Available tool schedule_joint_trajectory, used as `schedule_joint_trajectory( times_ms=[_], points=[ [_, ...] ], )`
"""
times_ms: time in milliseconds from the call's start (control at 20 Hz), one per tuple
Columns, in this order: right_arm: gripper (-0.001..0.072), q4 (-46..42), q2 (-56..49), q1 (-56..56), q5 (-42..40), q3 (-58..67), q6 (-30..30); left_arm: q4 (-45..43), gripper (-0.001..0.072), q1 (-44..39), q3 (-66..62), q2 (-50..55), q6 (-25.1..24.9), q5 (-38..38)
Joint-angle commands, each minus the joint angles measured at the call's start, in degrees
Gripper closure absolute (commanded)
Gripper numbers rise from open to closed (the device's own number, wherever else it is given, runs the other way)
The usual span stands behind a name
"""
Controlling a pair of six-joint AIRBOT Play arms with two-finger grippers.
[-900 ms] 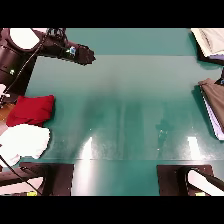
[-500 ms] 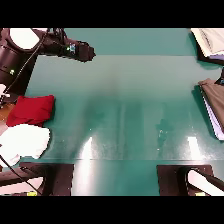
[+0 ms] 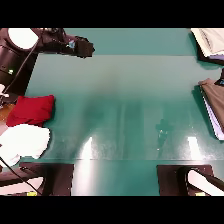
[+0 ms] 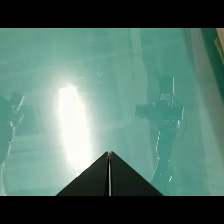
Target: Fold the shirts.
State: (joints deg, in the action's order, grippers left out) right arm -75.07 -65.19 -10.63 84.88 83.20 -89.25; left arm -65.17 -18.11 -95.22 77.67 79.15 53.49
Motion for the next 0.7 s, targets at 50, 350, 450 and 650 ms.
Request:
schedule_joint_trajectory(
  times_ms=[50, 350, 450, 650],
  points=[
    [0.0691, 0.0, 0.0, 0.0, 0.2, 0.1, 0.0, -14.4, 0.0590, 5.8, -1.0, -3.7, 0.6, 14.4],
    [0.0691, 0.0, 0.0, 0.0, -0.7, 0.1, 0.0, -33.3, 0.0089, 17.7, 11.1, -3.7, 9.4, 29.9],
    [0.0691, 0.1, 0.0, 0.1, -0.6, 0.1, 0.0, -33.3, 0.0089, 20.0, 20.0, -3.7, 9.6, 25.4],
    [0.0692, 0.1, 0.0, 0.1, -0.7, 0.1, 0.0, -34.1, 0.0090, 21.1, 34.8, -3.6, 11.1, 14.7]
  ],
)
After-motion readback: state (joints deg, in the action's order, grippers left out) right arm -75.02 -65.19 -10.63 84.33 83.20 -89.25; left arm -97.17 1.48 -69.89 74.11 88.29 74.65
